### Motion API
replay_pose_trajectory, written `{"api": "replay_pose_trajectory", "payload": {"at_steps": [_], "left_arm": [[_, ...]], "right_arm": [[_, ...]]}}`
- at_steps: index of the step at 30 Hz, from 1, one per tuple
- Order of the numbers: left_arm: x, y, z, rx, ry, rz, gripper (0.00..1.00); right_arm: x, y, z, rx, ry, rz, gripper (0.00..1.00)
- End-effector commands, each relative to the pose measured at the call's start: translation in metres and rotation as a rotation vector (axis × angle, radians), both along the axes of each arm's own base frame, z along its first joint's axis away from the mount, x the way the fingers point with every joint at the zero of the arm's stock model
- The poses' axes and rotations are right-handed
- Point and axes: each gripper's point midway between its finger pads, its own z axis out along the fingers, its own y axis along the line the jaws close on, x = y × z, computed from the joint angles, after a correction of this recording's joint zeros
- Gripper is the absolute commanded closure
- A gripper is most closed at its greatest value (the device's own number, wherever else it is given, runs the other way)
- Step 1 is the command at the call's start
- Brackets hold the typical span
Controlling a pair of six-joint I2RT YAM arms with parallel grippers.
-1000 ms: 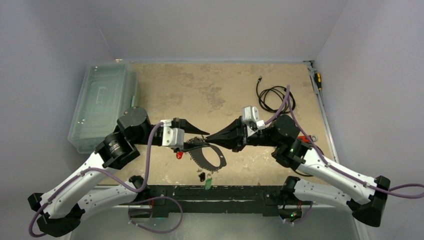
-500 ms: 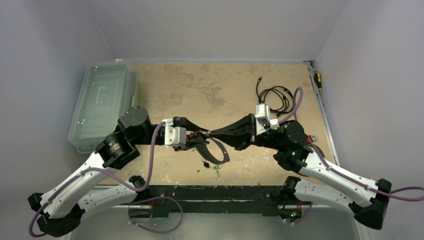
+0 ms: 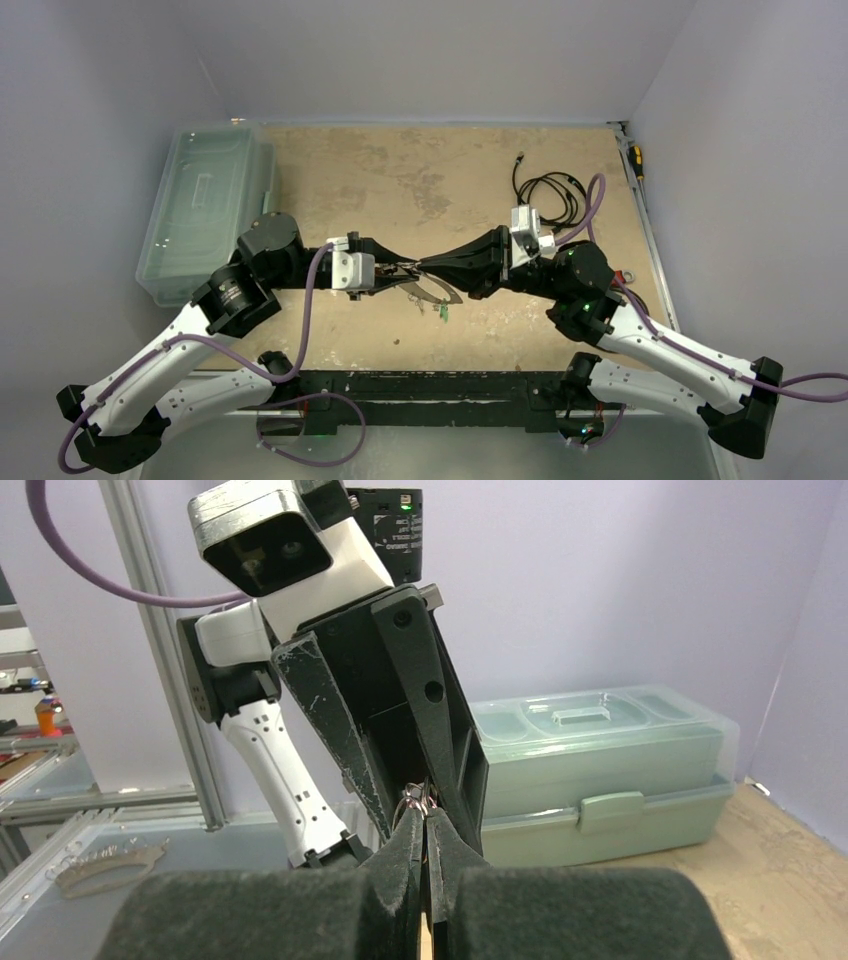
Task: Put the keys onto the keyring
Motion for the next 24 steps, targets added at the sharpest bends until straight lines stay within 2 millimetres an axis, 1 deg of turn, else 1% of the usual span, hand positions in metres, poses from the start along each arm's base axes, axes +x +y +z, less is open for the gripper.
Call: {"api": "replay_pose_trajectory", "payload": {"at_steps": [1,2,6,9,14,17,19,21,24], "left_arm": [[0.004,0.004,0.015,-0.041,-0.05,0.032,1.0],[0.005,0.006,0.019,-0.054,-0.057,0.048,1.0],[0.007,0.01,0.025,-0.085,-0.076,0.076,1.0],[0.004,0.011,0.027,-0.091,-0.087,0.066,1.0],[-0.001,0.009,0.023,-0.071,-0.09,0.027,1.0],[-0.004,0.008,0.019,-0.059,-0.082,0.009,1.0],[-0.004,0.008,0.016,-0.052,-0.078,0.003,1.0],[-0.005,0.007,0.014,-0.045,-0.074,-0.001,1.0],[-0.005,0.007,0.011,-0.032,-0.065,-0.005,1.0]], "right_arm": [[0.012,-0.011,0.022,0.083,0.017,-0.086,1.0],[0.013,-0.01,0.018,0.074,0.024,-0.089,1.0],[0.015,-0.005,0.004,0.037,0.045,-0.085,1.0],[0.014,-0.005,-0.001,0.015,0.045,-0.079,0.99],[0.007,-0.005,-0.002,-0.033,0.009,-0.057,0.72],[0.008,-0.005,0.0,-0.077,-0.017,-0.064,0.6],[0.008,-0.005,0.001,-0.109,-0.025,-0.07,0.58],[0.008,-0.009,0.008,-0.126,-0.048,-0.083,0.57],[0.009,-0.014,0.013,-0.174,-0.079,-0.105,0.55]]}}
